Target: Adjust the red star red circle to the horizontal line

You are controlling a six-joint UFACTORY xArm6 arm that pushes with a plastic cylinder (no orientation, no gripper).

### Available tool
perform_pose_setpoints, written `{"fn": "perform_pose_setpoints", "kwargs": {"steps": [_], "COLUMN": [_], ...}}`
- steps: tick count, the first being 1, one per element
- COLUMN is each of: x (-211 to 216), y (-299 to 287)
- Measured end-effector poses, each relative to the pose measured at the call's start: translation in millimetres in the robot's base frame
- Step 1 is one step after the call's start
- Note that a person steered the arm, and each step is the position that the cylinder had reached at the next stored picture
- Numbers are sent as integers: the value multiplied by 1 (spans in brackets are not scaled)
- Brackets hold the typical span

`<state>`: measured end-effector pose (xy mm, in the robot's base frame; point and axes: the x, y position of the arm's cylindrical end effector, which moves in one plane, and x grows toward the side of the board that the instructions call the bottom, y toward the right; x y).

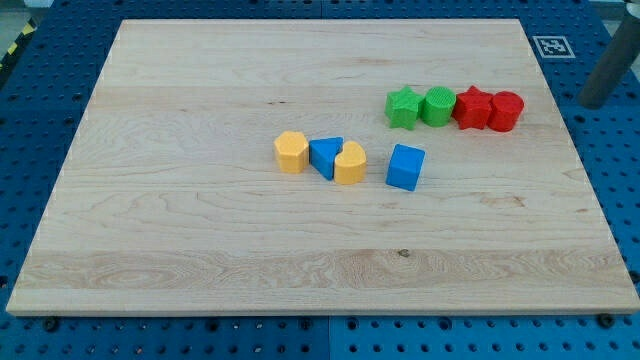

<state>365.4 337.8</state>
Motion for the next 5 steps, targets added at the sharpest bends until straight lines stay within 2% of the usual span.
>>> {"fn": "perform_pose_setpoints", "kwargs": {"steps": [2,3,5], "x": [17,60,110], "y": [7,4,-66]}}
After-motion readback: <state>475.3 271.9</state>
